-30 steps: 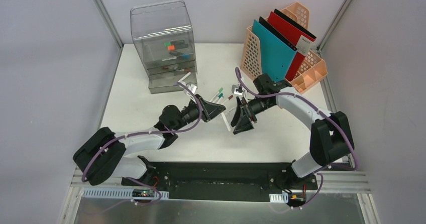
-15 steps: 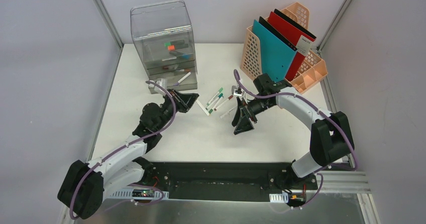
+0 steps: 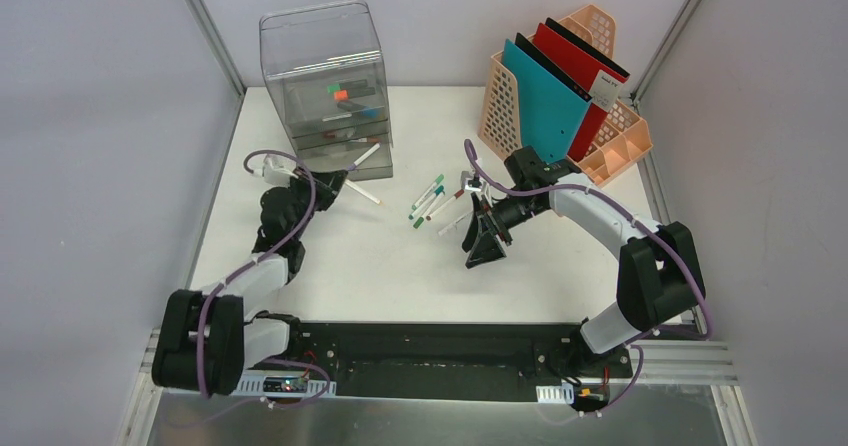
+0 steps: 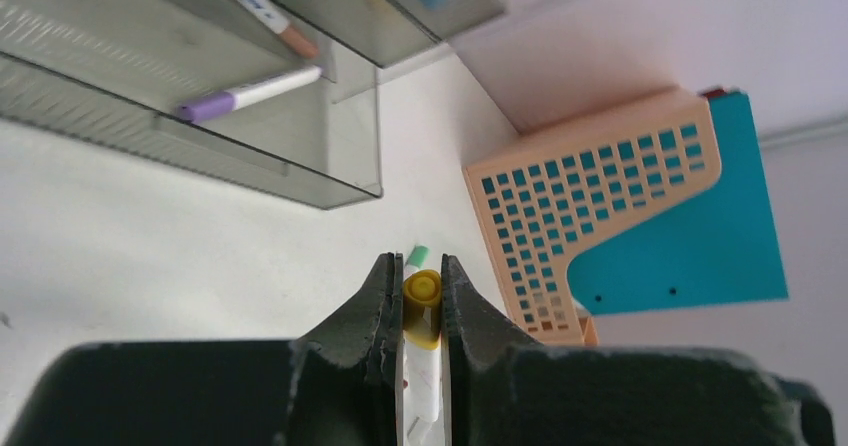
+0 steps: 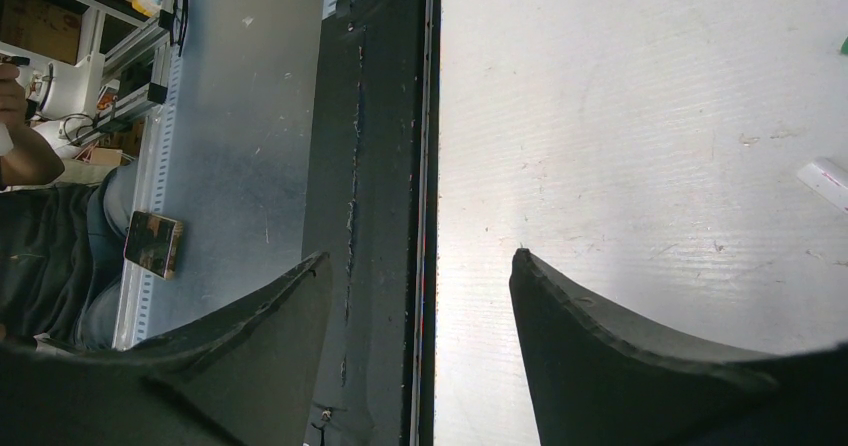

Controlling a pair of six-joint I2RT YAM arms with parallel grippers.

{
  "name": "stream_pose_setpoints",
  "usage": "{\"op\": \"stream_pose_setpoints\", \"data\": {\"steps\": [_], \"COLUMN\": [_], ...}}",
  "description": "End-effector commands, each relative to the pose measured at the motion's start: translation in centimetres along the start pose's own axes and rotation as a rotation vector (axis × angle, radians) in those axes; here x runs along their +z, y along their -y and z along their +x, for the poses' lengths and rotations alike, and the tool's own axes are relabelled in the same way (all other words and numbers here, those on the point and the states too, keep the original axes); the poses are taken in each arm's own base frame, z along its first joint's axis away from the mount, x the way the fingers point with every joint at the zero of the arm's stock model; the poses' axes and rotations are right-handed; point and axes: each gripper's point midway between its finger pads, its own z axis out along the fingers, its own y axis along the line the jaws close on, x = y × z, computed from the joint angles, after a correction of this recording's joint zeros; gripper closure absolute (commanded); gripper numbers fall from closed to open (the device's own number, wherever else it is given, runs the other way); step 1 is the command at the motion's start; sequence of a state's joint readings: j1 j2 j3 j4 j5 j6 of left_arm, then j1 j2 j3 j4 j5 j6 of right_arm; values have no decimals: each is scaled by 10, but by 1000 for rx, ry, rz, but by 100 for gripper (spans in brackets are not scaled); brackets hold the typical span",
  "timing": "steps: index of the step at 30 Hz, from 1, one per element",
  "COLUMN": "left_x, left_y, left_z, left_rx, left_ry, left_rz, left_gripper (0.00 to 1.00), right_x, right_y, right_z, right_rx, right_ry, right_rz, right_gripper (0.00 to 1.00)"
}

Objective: Organize the desk
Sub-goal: Place the stationery in the drawer.

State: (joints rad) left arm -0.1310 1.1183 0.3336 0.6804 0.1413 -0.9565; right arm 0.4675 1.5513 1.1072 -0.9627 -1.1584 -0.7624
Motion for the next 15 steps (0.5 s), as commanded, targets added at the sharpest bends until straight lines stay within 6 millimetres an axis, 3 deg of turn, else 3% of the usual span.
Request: {"op": "stream_pose_setpoints", "data": {"steps": [1, 6, 11, 15], "left_x": [15, 44, 74, 85], "left_y": [0, -23, -60, -80], "left_z": [-30, -56, -54, -48], "left_rx": [-204, -408, -661, -749], "left_ry": [56, 98, 82, 71], "left_rz": [54, 71, -25, -124], "left_gripper": [100, 100, 100, 100], "right_x": [-5, -5, -5, -5], "right_y": [-5, -5, -5, -4], "right_z": [-17, -17, -17, -16], "right_rx": [-108, -110, -109, -109], "right_ry": [26, 26, 25, 24], "right_rz": [13, 13, 13, 14], "right_gripper": [32, 32, 32, 32]}}
